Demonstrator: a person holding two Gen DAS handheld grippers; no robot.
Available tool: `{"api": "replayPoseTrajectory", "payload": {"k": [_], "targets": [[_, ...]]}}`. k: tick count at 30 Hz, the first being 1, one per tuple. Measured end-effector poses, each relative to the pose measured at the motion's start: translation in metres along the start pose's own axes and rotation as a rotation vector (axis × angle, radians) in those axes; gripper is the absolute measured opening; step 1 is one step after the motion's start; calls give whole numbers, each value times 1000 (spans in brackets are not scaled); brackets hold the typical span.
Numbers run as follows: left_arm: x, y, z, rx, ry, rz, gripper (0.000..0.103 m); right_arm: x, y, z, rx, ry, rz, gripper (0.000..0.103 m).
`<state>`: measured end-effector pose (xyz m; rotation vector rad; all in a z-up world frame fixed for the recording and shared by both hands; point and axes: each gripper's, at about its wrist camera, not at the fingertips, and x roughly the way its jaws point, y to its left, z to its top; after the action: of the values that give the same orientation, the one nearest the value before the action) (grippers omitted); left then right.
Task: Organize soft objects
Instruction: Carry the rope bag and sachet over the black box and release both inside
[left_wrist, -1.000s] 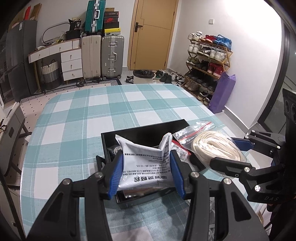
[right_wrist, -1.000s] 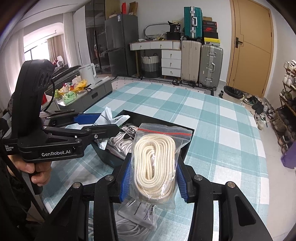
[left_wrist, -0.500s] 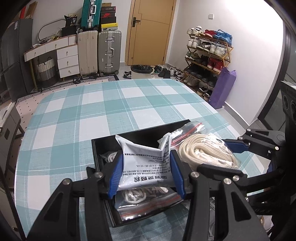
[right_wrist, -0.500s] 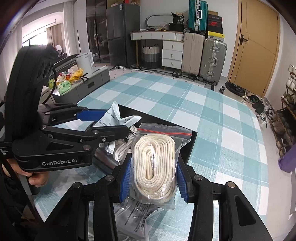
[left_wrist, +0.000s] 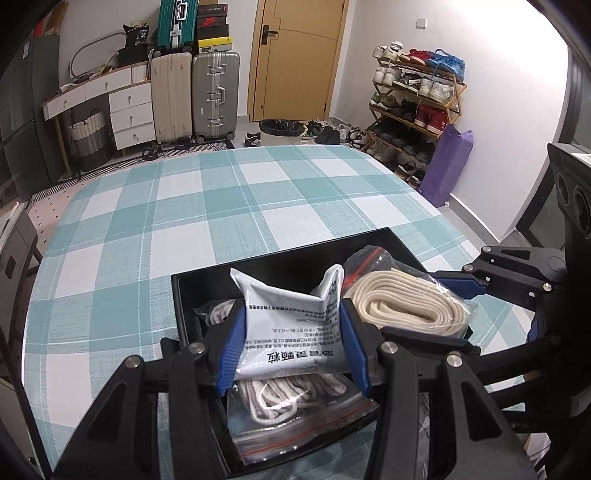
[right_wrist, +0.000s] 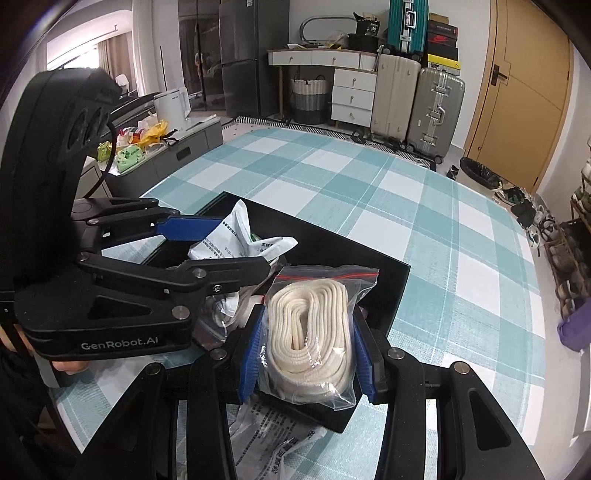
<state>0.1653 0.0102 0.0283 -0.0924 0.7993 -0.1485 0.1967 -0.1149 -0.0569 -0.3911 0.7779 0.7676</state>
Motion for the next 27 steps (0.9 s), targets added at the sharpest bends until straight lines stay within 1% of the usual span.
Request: {"api": "replayPoseTrajectory", "payload": {"k": [8,10,18,22,24,26,27], "targets": [[7,0,-1,14,13,2,48,14,-2,0,-19,15,8,43],[9,1,-1,16,14,0,48,15,-1,0,-31,2,6,43],[14,0,0,19,20,-6,48,18,-2,0,-38,2,6,43],[13,0,0,23,23,-11,51,16,-3,0,-51,-13,1,44],[11,0,0,23,20,-14,56,11,-2,-1,-57,-27,0,48],[5,1,0,15,0,2,71,3,-2,-3,-55,-46,-10,55],[2,2,0,6,-10,12,74,-2,-2,-4,-52,-60,-15,56]]}}
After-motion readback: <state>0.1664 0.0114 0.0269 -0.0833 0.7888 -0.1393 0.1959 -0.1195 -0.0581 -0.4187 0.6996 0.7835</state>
